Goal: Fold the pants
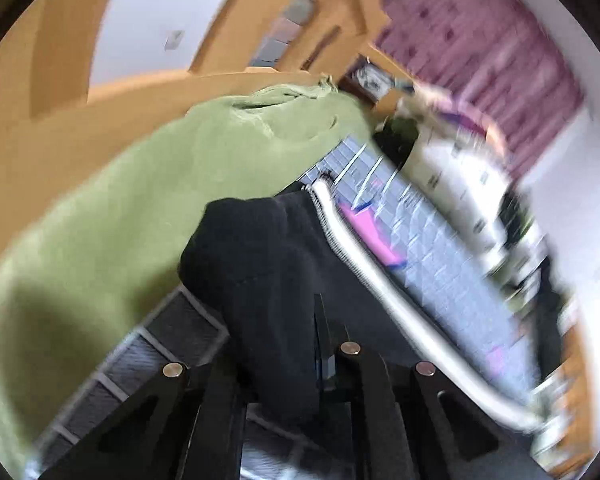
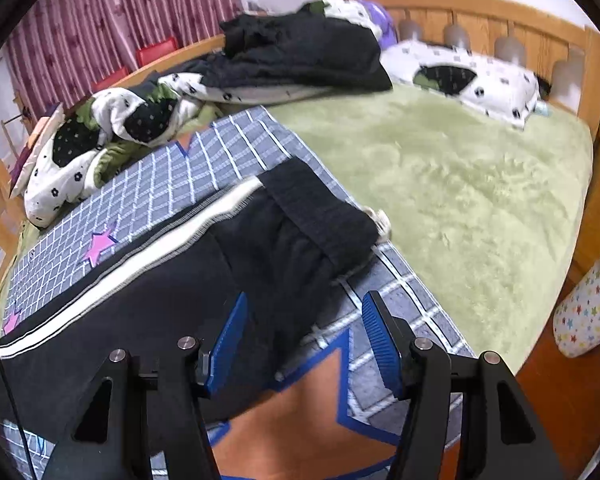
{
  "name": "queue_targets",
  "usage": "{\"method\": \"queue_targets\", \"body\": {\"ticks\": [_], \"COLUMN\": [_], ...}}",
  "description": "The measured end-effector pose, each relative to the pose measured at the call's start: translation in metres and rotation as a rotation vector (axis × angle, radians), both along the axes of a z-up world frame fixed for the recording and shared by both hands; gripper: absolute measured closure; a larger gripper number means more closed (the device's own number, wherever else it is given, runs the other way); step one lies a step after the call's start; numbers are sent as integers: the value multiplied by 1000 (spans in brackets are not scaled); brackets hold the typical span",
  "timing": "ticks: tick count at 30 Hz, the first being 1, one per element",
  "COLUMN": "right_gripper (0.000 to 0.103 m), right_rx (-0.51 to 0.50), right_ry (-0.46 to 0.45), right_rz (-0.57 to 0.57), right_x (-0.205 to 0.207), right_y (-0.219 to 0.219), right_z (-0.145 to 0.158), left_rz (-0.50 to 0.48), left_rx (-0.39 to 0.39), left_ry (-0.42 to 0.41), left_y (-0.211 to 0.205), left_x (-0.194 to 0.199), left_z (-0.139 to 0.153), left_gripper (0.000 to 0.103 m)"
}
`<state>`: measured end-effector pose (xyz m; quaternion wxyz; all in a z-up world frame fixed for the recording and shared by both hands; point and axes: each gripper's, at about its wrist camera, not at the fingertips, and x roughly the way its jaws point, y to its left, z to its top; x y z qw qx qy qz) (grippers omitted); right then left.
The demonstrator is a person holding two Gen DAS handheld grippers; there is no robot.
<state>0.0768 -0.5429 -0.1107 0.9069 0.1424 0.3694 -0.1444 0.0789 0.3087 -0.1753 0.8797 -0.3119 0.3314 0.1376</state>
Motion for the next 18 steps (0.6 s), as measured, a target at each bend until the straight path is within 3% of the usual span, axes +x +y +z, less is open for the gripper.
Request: {"method": "queue_targets", "body": {"ticks": [1,3,5,7,11,18], "right_gripper": [44,44,44,44,42,40], "right_rx": [1,15,16,4,-27,-136], "right_ry": [-4,-6,-7,-19,-31,1], "right_rz": [6,29,54,78,153,341], "right_x": [2,12,22,28,51,114], "right_y": [3,9,16,25,47,109], "right_z": [2,5,9,14,23,22], "left_rz": [-15,-3,28,72,52,-100], "left_rx": [41,35,3,41,183,245], "left_ry": [88,228,217,205,218,187], "left_y": [-4,2,14,19,17,-7], "left_x": [6,7,-10,-31,-49,0], "left_z": [-5,-18,-20,-9,18,64], "left_gripper": [82,73,63,46,46,45]}}
